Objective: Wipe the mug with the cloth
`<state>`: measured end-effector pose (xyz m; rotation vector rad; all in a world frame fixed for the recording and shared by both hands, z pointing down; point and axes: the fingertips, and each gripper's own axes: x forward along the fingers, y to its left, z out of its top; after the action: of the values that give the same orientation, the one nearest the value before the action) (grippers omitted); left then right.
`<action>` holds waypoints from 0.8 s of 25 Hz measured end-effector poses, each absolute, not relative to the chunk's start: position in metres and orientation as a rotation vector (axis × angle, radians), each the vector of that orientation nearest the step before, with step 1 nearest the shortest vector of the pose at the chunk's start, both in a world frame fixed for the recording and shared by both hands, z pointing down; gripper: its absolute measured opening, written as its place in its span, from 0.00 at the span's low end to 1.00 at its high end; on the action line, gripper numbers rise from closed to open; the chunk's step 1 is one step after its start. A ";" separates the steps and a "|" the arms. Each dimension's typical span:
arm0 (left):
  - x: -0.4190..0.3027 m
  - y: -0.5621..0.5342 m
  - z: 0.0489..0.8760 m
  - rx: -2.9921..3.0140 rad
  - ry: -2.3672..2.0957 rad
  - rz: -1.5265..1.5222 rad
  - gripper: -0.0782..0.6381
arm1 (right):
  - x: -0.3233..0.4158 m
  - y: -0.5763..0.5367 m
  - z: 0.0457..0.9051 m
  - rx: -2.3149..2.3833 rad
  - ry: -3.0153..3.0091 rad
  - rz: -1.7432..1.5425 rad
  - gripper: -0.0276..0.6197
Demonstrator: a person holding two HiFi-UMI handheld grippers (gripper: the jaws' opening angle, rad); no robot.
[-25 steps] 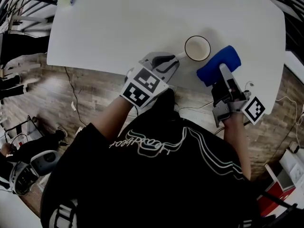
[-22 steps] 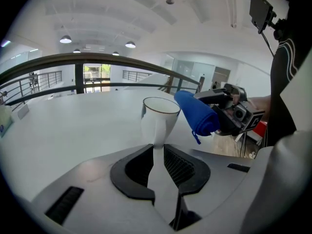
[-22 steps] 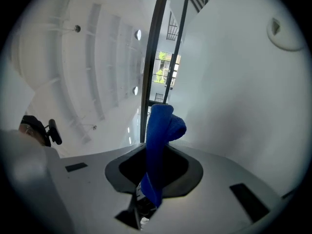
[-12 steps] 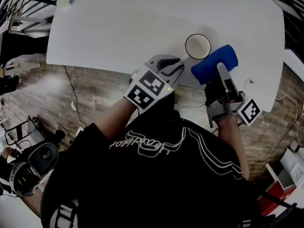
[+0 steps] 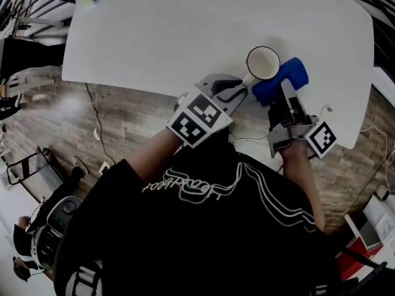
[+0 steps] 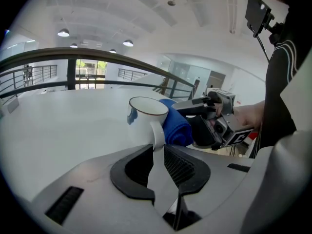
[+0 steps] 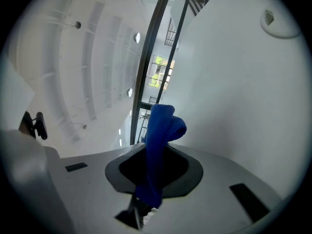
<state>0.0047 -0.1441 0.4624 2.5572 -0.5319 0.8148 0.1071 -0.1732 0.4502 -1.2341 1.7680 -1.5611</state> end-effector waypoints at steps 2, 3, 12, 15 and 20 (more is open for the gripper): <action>0.005 -0.144 0.463 2.559 -0.518 0.815 0.20 | 0.104 -0.174 0.458 -1.305 1.823 -1.591 0.14; 0.005 -0.144 0.463 2.560 -0.510 0.815 0.20 | 0.102 -0.175 0.461 -1.342 1.863 -1.599 0.14; 0.011 -0.141 0.459 2.518 -0.417 0.788 0.20 | 0.104 -0.172 0.474 -1.537 1.943 -1.687 0.14; 0.008 -0.146 0.452 2.505 -0.426 0.754 0.20 | 0.106 -0.176 0.460 -1.512 2.038 -1.596 0.14; -0.003 -0.137 0.417 2.537 -0.523 0.672 0.21 | 0.103 -0.158 0.399 -1.479 2.450 -1.218 0.13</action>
<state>-0.0027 -0.1374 0.4170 2.5373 -0.5233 0.6724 0.1033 -0.1584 0.3995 -1.4793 2.4500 -1.2181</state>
